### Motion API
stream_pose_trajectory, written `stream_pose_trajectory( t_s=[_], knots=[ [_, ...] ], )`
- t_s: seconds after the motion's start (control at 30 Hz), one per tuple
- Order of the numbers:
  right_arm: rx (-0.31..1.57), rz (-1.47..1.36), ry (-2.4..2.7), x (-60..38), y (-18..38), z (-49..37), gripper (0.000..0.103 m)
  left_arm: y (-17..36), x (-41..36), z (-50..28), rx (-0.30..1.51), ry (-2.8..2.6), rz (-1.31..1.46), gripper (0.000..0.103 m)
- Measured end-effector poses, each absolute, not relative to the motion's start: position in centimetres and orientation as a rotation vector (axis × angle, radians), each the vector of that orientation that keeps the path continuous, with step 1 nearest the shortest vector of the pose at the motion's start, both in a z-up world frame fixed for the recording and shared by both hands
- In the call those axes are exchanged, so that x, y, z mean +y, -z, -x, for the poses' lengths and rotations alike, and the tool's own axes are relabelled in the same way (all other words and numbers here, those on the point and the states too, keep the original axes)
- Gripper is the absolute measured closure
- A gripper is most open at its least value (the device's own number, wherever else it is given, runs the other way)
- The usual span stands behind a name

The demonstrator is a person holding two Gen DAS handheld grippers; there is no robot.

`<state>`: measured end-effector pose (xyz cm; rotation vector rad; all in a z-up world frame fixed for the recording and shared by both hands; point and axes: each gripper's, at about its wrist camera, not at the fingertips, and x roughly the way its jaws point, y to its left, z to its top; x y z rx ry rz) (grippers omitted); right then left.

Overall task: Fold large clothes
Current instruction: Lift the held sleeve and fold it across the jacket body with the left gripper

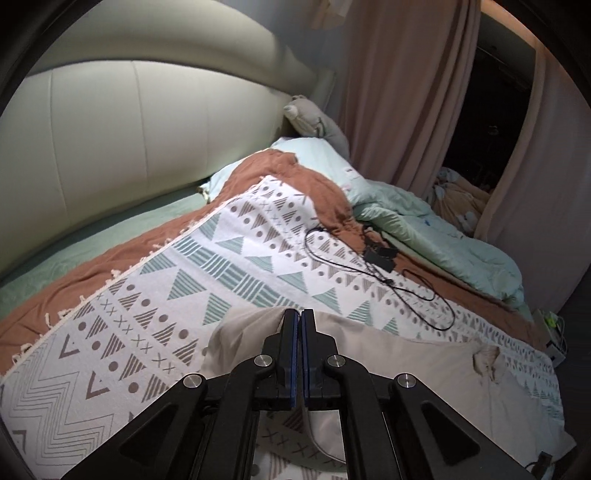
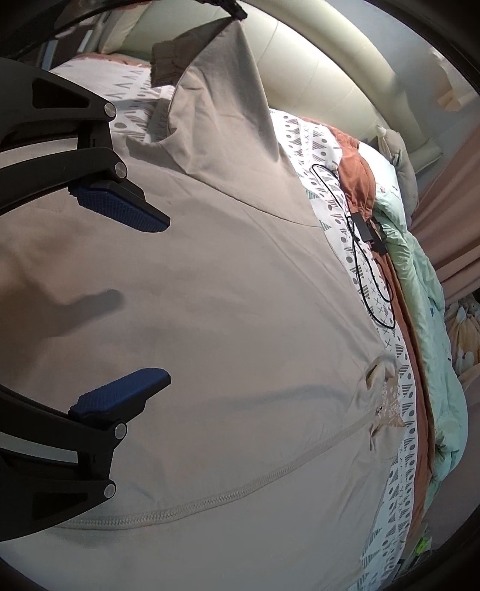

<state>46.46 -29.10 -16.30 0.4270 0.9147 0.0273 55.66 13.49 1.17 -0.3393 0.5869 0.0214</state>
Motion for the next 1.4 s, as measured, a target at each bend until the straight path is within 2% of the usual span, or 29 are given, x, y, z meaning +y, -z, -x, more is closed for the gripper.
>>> stream_pose_trajectory(
  t_s=[0.2,0.4,0.87,1.07,1.13,1.17,1.2,1.27,1.4],
  knots=[
    [0.877,-0.505,-0.017,-32.1,14.8,-45.7,0.026,-5.9,6.0,-54.0,0.551,0.126,0.26,0.102],
    [0.832,-0.562,0.003,-35.2,13.2,-45.0,0.026,-8.0,-2.2,-52.1,0.546,0.261,0.164,0.102],
    [0.758,-0.725,0.042,-41.3,12.0,-43.2,0.026,-5.2,-14.6,-49.4,0.651,0.521,0.105,0.102],
    [0.754,-0.734,0.042,-42.0,12.0,-43.2,0.026,-3.2,-15.9,-49.1,0.721,0.511,0.061,0.099],
    [0.758,-0.73,0.026,-41.8,12.0,-43.2,0.026,-2.5,-14.8,-49.1,0.728,0.461,0.105,0.091],
    [0.761,-0.727,0.016,-41.5,12.1,-43.3,0.026,-2.1,-14.0,-49.0,0.727,0.43,0.135,0.072],
    [0.764,-0.721,0.002,-41.1,12.1,-43.4,0.026,-1.8,-13.0,-48.8,0.718,0.396,0.173,0.037],
    [0.774,-0.693,-0.031,-40.1,12.0,-43.8,0.026,-1.4,-10.9,-47.7,0.663,0.324,0.252,0.0],
    [0.795,-0.615,-0.073,-38.0,12.0,-44.2,0.026,-0.7,-7.2,-45.9,0.603,0.202,0.373,0.0]
  ],
)
